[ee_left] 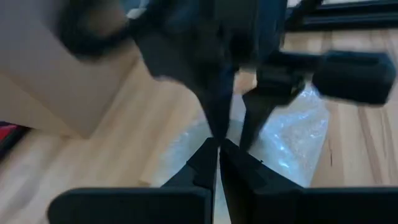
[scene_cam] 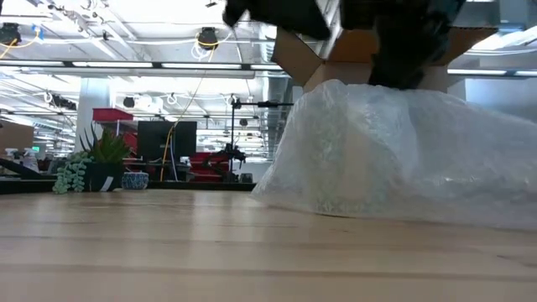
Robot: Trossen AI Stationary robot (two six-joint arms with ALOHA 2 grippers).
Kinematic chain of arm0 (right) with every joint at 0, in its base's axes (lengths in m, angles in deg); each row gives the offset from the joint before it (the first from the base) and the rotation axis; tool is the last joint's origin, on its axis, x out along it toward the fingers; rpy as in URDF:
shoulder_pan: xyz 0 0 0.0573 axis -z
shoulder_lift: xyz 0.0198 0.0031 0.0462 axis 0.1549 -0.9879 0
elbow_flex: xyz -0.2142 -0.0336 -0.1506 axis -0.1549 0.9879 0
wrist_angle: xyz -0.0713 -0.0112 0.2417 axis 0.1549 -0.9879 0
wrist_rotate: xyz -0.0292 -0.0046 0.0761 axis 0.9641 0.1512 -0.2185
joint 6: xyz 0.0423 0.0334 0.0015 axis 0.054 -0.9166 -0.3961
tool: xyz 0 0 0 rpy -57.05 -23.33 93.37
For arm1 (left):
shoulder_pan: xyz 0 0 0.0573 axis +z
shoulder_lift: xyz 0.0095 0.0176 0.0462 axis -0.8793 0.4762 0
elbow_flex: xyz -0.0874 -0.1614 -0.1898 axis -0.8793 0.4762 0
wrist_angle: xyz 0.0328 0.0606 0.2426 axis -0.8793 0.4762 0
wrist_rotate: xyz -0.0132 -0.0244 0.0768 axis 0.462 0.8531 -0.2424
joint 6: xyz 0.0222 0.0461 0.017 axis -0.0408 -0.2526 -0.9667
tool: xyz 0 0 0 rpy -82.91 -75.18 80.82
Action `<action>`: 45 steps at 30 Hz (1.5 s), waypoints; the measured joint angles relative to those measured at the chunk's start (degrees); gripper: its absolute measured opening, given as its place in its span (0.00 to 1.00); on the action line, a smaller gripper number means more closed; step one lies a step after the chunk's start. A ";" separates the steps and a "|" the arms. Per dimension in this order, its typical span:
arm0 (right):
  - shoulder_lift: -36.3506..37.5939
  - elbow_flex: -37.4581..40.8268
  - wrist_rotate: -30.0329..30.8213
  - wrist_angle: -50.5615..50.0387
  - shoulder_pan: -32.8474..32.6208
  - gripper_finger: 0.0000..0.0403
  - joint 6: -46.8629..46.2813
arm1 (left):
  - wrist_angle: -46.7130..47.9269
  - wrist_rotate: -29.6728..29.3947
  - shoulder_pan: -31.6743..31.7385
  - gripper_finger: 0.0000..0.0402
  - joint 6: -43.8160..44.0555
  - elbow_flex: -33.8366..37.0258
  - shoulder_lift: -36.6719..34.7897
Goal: Wrap mug
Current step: Wrap the white patterned mug in the bubble wrap
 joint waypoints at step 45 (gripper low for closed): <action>-16.02 -31.00 -5.96 -29.31 0.92 0.16 9.06 | -12.19 1.93 3.10 0.00 7.21 17.57 0.22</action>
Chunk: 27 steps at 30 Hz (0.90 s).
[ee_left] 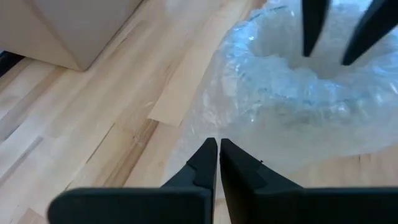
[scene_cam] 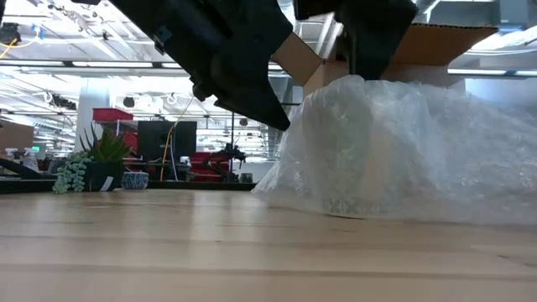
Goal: Wrap mug
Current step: Wrap the white patterned mug in the bubble wrap
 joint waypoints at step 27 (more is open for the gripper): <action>2.87 14.20 3.18 16.53 0.39 0.00 2.44 | 1.32 0.02 -0.16 0.00 1.21 -0.04 -0.02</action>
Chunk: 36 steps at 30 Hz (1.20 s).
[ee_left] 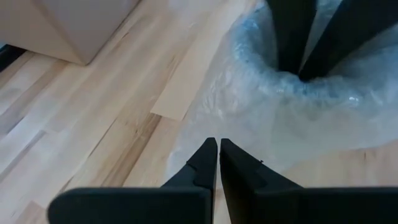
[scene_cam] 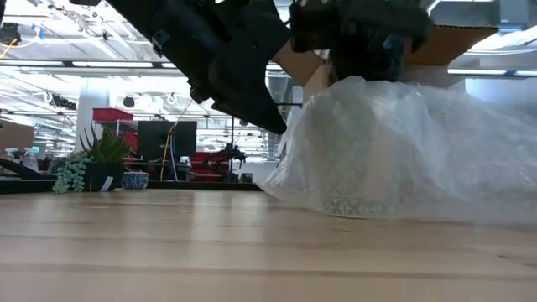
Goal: Wrap mug
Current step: Wrap the white patterned mug in the bubble wrap
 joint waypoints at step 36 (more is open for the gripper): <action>21.59 47.78 21.40 28.25 -43.27 0.63 -54.06 | -0.60 -0.04 -0.44 0.00 -0.13 -0.04 0.00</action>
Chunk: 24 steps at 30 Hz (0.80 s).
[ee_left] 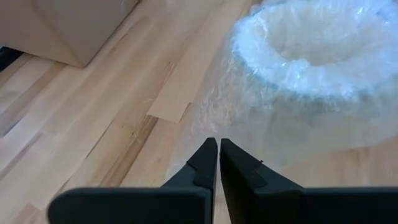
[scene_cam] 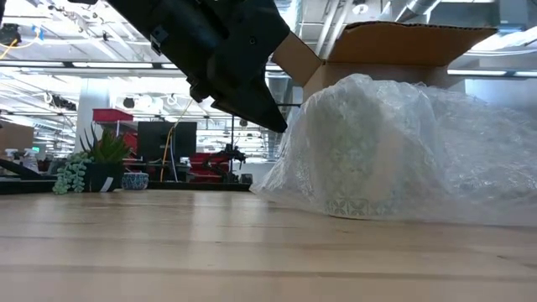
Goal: Wrap mug
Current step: Wrap the white patterned mug in the bubble wrap
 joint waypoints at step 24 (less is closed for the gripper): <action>0.04 2.83 1.44 14.62 8.54 0.03 18.72 | -7.07 0.73 0.07 0.00 -5.74 -0.36 0.00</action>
